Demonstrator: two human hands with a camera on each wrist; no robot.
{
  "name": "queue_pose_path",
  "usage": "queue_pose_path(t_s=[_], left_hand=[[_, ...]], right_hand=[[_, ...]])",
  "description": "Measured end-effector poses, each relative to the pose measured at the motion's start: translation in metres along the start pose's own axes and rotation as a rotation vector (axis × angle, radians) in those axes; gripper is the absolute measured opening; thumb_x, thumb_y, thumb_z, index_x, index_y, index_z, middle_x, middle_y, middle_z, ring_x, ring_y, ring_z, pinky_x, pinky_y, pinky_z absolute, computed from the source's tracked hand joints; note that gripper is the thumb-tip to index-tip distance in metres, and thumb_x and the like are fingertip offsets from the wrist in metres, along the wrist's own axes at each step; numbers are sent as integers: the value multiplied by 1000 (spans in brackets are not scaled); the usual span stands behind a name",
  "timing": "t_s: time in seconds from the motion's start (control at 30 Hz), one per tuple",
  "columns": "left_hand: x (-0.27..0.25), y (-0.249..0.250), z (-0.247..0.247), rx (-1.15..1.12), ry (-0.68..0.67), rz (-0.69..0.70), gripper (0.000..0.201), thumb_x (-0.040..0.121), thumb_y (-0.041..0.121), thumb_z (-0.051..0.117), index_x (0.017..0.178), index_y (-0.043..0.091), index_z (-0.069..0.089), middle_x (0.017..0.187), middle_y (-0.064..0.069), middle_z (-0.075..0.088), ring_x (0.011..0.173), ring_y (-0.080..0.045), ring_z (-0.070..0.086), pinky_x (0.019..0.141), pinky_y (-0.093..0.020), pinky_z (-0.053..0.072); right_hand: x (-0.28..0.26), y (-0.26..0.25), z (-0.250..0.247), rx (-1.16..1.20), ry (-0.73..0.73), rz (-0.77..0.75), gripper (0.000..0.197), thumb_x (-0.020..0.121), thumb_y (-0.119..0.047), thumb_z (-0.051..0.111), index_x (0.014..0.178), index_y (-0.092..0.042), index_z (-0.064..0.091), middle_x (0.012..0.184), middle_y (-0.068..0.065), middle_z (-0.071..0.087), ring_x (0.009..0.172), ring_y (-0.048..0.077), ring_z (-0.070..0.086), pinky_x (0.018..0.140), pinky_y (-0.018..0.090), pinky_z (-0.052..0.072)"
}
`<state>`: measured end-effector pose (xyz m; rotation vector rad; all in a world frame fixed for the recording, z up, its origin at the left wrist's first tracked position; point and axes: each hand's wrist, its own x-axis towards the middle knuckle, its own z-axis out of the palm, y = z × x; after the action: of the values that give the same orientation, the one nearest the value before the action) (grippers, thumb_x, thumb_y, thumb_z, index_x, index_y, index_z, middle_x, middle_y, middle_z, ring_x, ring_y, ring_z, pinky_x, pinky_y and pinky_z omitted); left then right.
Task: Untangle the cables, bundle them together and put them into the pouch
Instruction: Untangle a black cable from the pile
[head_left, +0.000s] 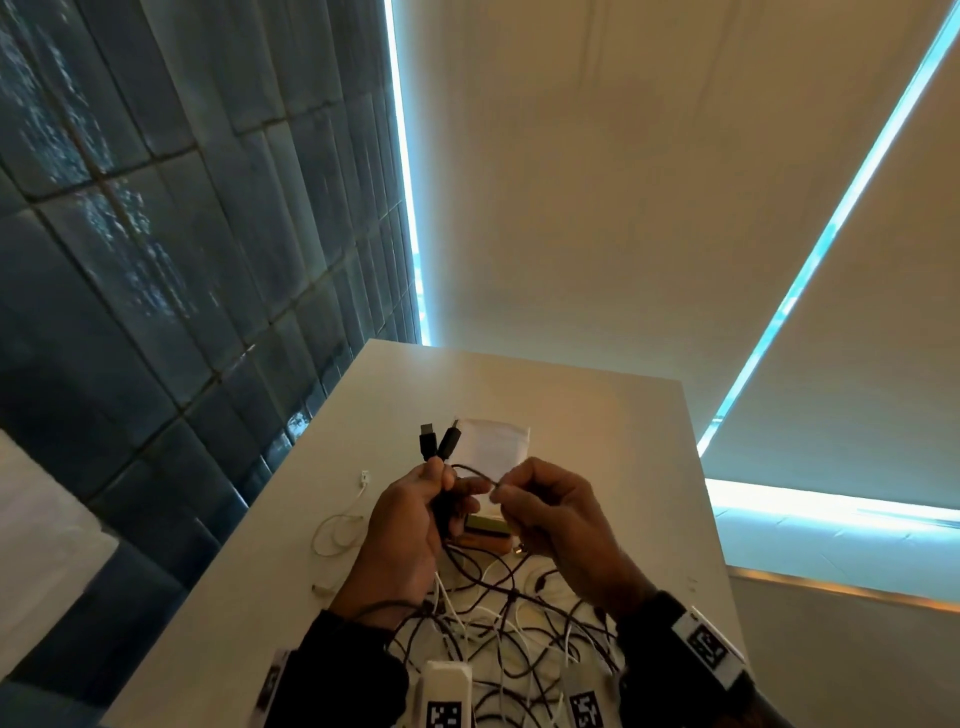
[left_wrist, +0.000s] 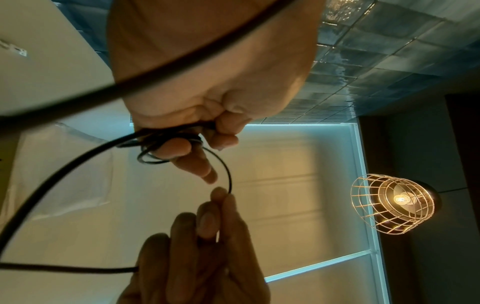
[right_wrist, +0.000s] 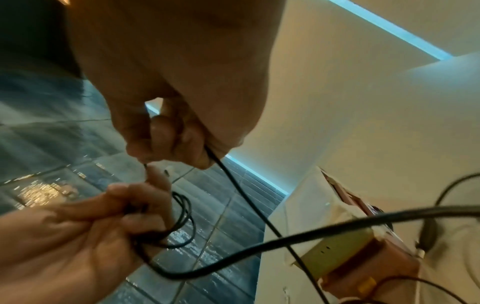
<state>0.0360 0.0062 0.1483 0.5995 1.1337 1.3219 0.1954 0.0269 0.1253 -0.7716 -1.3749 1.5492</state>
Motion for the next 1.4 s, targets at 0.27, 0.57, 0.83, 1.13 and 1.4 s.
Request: queue_pose_path(t_s=[0.27,0.57,0.83,1.13,1.4], left_hand=[[-4,11,8,-278,-168,-2,32,97,24,37,69,9,45,61,-4,47,55,-19,54,66,-35,44],[-9,13,10,-38,-224,59,35,99,20,33,67,10,45,54,2,30,43,-8,22,42,-20,22],[-15,16,5,45,-182,77,35,100,21,33,68,11,45,54,1,35,43,-9,19,49,-28,11],[-12,22,-5,70,-107,94,35,101,21,34,69,12,46,56,0,40,42,-8,26,43,-22,19],[-3,16,-7,78,25,50,34,102,18,32,71,11,44,64,-9,57,53,-17,47,53,-29,29]], right_hand=[[-13,27,-1,-28,-161,170,15,92,-11,61,81,-1,62,58,1,47,46,8,36,44,19,29],[-19,75,-15,-84,-125,203,22,96,-23,57,76,-15,66,61,7,44,51,10,32,46,20,25],[-13,123,-25,-388,-4,126,25,94,-15,55,71,-19,64,60,-7,51,55,8,44,53,19,36],[-6,152,-35,-559,201,217,31,90,-12,60,62,-23,62,51,-6,52,47,1,46,52,23,37],[24,44,-5,-152,368,-7,13,89,-9,65,77,-3,64,56,-3,51,50,11,42,46,25,35]])
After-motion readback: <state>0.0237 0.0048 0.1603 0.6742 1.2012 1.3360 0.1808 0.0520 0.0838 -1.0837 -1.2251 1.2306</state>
